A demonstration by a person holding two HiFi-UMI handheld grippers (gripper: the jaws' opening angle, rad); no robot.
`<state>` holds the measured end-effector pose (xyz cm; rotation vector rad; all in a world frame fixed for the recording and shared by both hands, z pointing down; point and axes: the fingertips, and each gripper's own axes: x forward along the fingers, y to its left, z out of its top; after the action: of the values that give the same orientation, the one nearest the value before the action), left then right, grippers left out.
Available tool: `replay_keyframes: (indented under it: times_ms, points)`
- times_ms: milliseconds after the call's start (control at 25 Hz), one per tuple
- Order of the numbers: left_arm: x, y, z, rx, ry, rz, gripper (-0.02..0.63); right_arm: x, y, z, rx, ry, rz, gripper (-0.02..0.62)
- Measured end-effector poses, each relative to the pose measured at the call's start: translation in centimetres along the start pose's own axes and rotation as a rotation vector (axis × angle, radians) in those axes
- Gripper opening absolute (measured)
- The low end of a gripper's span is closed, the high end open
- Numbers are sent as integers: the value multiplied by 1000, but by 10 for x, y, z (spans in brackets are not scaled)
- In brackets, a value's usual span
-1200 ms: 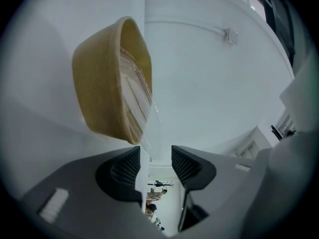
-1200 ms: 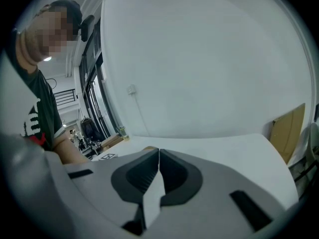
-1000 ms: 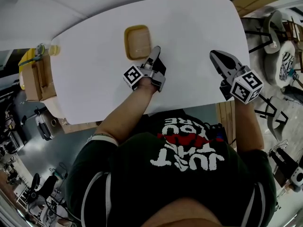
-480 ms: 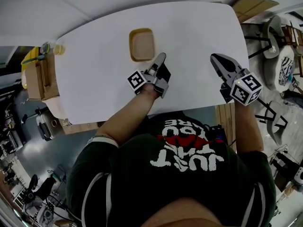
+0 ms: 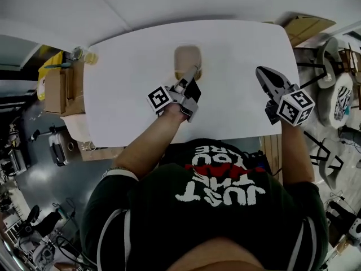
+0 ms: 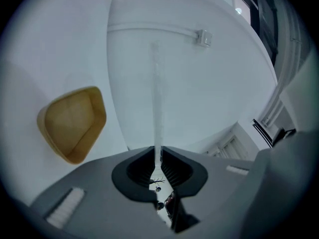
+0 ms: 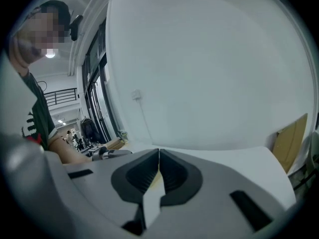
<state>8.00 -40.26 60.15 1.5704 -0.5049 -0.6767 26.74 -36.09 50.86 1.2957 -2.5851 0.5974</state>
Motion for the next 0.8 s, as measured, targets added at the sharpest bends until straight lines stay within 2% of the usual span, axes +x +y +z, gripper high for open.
replay_keyframes:
  times_ms: [160, 440, 800]
  points:
    - [-7, -36, 28, 79, 37, 0, 38, 7, 14, 20, -27, -19, 2, 8]
    - [-22, -98, 91, 217, 39, -18, 38, 23, 38, 56, -55, -52, 0, 8]
    - [-42, -184, 152, 386, 46, -95, 38, 34, 71, 117, -145, -96, -9, 8]
